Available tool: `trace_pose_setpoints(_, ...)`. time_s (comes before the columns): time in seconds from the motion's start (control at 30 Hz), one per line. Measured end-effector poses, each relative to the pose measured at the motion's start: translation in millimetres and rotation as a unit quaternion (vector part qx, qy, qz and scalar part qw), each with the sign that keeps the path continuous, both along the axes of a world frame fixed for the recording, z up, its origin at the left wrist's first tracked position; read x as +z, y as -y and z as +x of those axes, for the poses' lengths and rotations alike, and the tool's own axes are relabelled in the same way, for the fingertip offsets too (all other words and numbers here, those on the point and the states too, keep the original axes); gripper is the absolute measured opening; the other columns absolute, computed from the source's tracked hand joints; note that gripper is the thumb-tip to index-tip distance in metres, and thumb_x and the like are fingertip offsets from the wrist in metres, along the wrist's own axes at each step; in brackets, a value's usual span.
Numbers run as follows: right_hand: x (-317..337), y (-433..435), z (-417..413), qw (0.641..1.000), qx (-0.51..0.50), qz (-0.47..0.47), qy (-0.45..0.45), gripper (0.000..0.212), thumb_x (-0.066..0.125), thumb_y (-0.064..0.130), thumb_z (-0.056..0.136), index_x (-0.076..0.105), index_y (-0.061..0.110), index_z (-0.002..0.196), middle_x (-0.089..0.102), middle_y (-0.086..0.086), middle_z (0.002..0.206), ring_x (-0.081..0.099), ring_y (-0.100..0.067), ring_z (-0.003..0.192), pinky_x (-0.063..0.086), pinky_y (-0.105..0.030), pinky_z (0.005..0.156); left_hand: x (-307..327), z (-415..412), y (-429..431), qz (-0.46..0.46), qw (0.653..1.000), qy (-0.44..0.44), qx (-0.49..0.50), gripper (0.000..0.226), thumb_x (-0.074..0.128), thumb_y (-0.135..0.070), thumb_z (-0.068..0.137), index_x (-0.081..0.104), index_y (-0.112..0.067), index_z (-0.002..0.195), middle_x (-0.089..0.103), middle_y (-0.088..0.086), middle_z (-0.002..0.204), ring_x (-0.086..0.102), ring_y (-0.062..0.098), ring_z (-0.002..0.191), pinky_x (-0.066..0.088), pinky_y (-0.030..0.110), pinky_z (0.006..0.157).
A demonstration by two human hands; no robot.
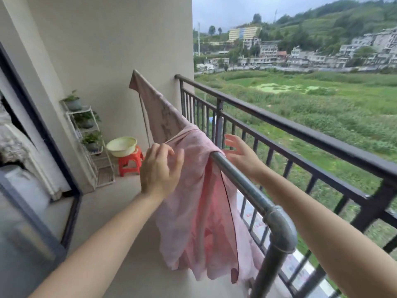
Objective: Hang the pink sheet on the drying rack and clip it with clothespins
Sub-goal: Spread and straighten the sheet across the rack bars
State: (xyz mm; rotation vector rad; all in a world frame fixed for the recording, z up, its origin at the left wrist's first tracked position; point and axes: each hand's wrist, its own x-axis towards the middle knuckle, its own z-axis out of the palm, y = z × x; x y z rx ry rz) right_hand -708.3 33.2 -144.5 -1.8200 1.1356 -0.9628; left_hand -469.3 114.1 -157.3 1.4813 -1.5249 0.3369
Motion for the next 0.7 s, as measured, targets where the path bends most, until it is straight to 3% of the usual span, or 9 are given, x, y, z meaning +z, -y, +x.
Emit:
trace_pose_setpoints(0.07, -12, -16, -6, 0.998, 0.051, -0.029, 0.032, 0.08, 0.065, 0.028, 0.08, 0.03, 0.023, 0.152, 0.036, 0.004, 0.153, 0.052, -0.009, 0.128, 0.049, -0.025, 0.096, -11, -16, -18, -0.019, 0.995, 0.079, -0.049, 0.054, 0.05, -0.069, 0.083, 0.054, -0.016, 0.078, 0.052, 0.001, 0.081, 0.052, 0.025, 0.079, 0.042, 0.038, 0.078)
trace_pose_setpoints(0.13, -20, -32, -10, 0.996, 0.066, -0.053, 0.041, 0.087, 0.069, 0.045, 0.076, 0.029, 0.022, 0.149, 0.034, 0.009, 0.15, 0.046, -0.003, 0.131, 0.046, -0.021, 0.098, -17, -29, -26, 0.007, 0.989, 0.143, -0.037, 0.067, 0.056, -0.08, 0.072, 0.058, -0.014, 0.08, 0.054, 0.001, 0.081, 0.053, 0.025, 0.08, 0.046, 0.039, 0.077)
trace_pose_setpoints(0.23, -35, -54, -11, 0.985, -0.014, -0.174, -0.013, 0.075, 0.08, 0.042, 0.079, 0.033, 0.022, 0.133, 0.041, 0.002, 0.134, 0.05, -0.009, 0.119, 0.048, -0.031, 0.1, -12, -38, -24, 0.029, 0.987, 0.158, -0.022, 0.047, 0.068, -0.063, 0.076, 0.065, -0.015, 0.077, 0.057, 0.002, 0.078, 0.055, 0.025, 0.077, 0.048, 0.039, 0.068)
trace_pose_setpoints(0.33, -38, -61, -15, 0.946, -0.069, -0.295, -0.115, 0.064, 0.083, 0.054, 0.072, 0.049, 0.019, 0.113, 0.046, 0.009, 0.104, 0.049, 0.007, 0.09, 0.046, -0.013, 0.08, -12, -37, -22, 0.017, 0.992, 0.119, -0.044, 0.015, 0.074, -0.029, 0.081, 0.07, -0.017, 0.073, 0.06, 0.001, 0.073, 0.056, 0.026, 0.071, 0.048, 0.039, 0.057)
trace_pose_setpoints(0.4, -31, -58, -23, 0.936, -0.064, -0.309, -0.154, 0.031, 0.083, 0.027, 0.08, 0.065, 0.019, 0.104, 0.052, 0.013, 0.092, 0.052, 0.009, 0.079, 0.054, -0.026, 0.077, -15, -33, -24, 0.025, 0.994, 0.095, -0.055, 0.009, 0.07, -0.024, 0.085, 0.071, -0.017, 0.079, 0.063, 0.0, 0.077, 0.058, 0.027, 0.073, 0.049, 0.038, 0.057)
trace_pose_setpoints(0.47, -24, -55, -32, 0.932, -0.072, -0.317, -0.161, 0.016, 0.072, 0.012, 0.089, 0.075, 0.016, 0.104, 0.066, 0.005, 0.087, 0.063, -0.007, 0.072, 0.057, -0.041, 0.073, -15, -30, -28, 0.026, 0.996, 0.058, -0.063, 0.009, 0.063, -0.023, 0.09, 0.069, -0.018, 0.086, 0.065, -0.001, 0.08, 0.059, 0.027, 0.076, 0.049, 0.037, 0.061)
trace_pose_setpoints(0.57, -3, -51, -48, 0.906, -0.164, -0.358, -0.153, 0.019, 0.058, 0.015, 0.098, 0.073, 0.01, 0.108, 0.074, -0.007, 0.096, 0.069, -0.027, 0.08, 0.054, -0.034, 0.072, -1, -28, -35, 0.03, 0.996, -0.047, -0.064, 0.008, 0.058, -0.021, 0.095, 0.062, -0.019, 0.09, 0.064, 0.001, 0.075, 0.06, 0.027, 0.072, 0.048, 0.039, 0.062)
trace_pose_setpoints(0.63, 24, -46, -58, 0.899, -0.23, -0.349, -0.133, 0.02, 0.051, 0.015, 0.1, 0.067, 0.007, 0.109, 0.072, -0.013, 0.097, 0.066, -0.031, 0.082, 0.044, -0.03, 0.067, 23, -26, -38, -0.009, 0.992, -0.114, -0.06, 0.008, 0.055, -0.017, 0.096, 0.059, -0.015, 0.089, 0.062, 0.0, 0.073, 0.06, 0.029, 0.072, 0.045, 0.039, 0.063)
trace_pose_setpoints(0.7, 58, -46, -61, 0.899, -0.264, -0.338, -0.084, 0.018, 0.045, 0.014, 0.101, 0.058, 0.006, 0.109, 0.065, -0.014, 0.083, 0.059, -0.03, 0.072, 0.03, -0.031, 0.057, 62, -27, -42, -0.069, 0.985, -0.15, -0.052, 0.009, 0.051, -0.016, 0.097, 0.056, -0.013, 0.091, 0.058, -0.005, 0.075, 0.058, 0.026, 0.074, 0.041, 0.037, 0.065)
